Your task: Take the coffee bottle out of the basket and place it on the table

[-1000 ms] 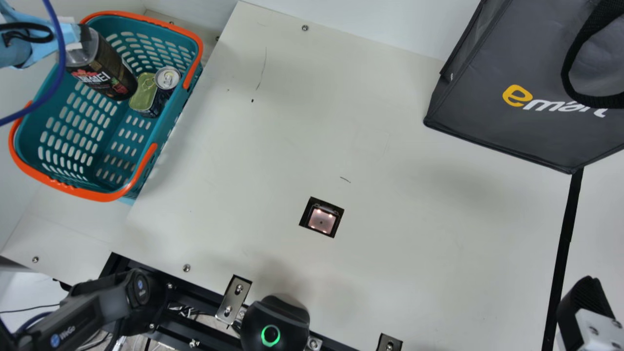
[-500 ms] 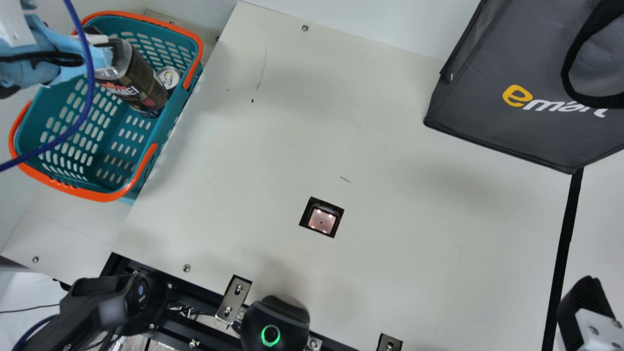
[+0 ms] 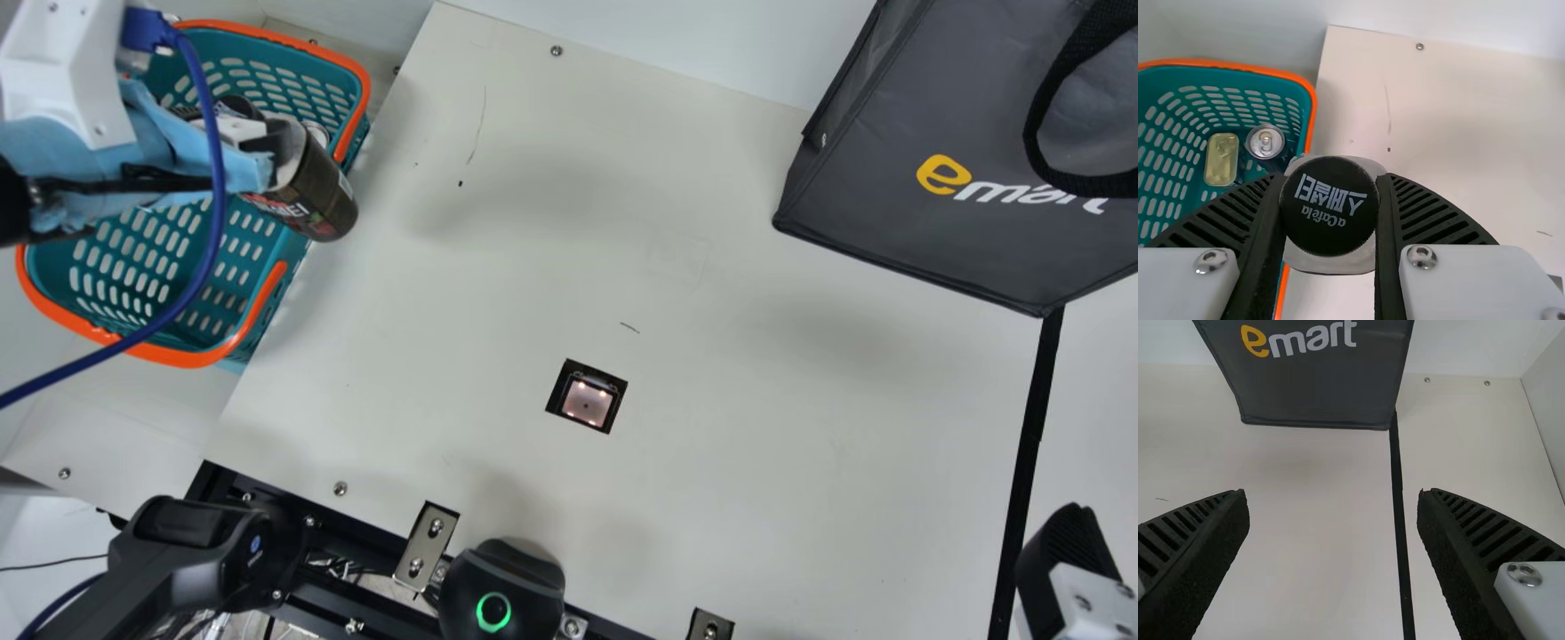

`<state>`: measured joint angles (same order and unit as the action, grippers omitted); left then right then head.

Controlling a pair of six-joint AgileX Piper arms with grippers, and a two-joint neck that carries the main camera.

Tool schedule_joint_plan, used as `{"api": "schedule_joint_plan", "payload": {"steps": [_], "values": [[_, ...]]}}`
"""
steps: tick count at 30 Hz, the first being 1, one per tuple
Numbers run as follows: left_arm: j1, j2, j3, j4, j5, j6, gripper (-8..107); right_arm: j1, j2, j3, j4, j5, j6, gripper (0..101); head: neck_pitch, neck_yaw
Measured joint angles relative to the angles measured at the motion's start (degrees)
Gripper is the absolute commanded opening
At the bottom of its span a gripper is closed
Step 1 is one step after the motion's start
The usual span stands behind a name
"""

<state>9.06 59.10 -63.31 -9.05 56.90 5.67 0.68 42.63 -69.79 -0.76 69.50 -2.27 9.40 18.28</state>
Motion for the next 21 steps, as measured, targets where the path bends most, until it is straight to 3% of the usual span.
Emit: {"api": "schedule_joint_plan", "payload": {"steps": [21], "values": [[-13.40,-6.60,12.49,8.29,-3.67,-11.06,10,0.00,0.00,0.00,0.00,0.01,0.00,91,0.00,0.00]]}}
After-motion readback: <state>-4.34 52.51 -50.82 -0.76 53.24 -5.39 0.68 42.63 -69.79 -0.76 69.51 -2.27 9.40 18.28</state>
